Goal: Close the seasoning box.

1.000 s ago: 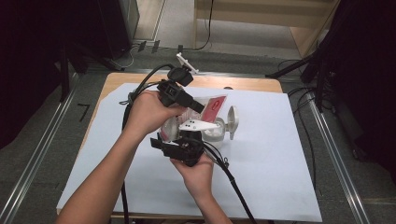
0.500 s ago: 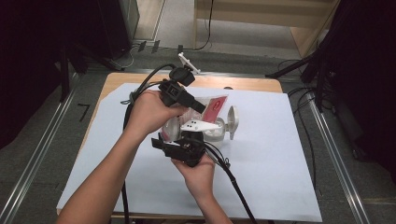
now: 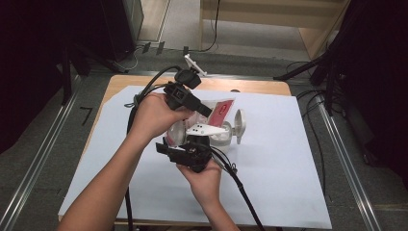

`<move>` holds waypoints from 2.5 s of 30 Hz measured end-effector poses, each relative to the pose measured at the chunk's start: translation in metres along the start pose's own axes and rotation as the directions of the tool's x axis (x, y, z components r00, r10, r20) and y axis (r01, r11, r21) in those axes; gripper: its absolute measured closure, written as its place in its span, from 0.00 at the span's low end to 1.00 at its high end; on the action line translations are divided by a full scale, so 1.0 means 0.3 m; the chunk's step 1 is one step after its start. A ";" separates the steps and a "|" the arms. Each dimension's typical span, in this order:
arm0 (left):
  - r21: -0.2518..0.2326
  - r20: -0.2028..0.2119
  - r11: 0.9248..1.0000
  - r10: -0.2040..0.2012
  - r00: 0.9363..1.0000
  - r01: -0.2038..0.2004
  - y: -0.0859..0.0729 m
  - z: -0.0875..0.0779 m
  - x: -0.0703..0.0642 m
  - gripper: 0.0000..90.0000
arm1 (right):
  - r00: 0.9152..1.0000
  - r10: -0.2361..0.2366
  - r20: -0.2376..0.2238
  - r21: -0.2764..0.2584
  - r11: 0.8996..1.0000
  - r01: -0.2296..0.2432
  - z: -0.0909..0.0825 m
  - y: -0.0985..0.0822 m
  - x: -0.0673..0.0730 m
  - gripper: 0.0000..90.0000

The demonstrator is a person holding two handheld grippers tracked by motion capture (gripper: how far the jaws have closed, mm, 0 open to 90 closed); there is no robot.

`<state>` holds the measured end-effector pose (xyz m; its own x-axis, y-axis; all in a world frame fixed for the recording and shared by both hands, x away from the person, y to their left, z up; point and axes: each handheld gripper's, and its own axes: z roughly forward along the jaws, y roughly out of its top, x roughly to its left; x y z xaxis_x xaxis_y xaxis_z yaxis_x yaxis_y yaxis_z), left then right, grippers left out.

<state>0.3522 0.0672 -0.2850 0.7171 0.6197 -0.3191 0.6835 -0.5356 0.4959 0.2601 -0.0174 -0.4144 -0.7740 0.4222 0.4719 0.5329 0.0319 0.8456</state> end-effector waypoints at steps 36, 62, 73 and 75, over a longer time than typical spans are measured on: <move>-0.005 -0.002 1.000 0.014 1.000 -0.014 0.001 0.002 -0.002 0.91 | 1.000 0.001 0.003 -0.002 1.000 -0.001 -0.003 0.001 -0.001 0.70; -0.007 0.003 0.999 0.032 0.999 -0.032 0.027 0.011 -0.008 0.91 | 1.000 0.017 0.013 -0.021 1.000 -0.016 -0.017 0.010 -0.008 0.69; -0.009 -0.018 0.999 0.038 0.999 -0.038 0.031 0.007 -0.006 0.91 | 0.999 0.032 -0.006 -0.031 0.999 -0.032 -0.008 0.015 -0.014 0.66; -0.014 -0.018 0.999 0.039 0.999 -0.039 0.032 0.002 0.001 0.91 | 0.999 0.035 -0.008 -0.031 0.999 -0.035 -0.004 0.020 -0.015 0.66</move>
<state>0.3590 0.0618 -0.2808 0.7405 0.6086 -0.2852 0.6530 -0.5510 0.5196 0.2663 -0.0203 -0.4110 -0.7575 0.4162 0.5031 0.5488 -0.0115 0.8359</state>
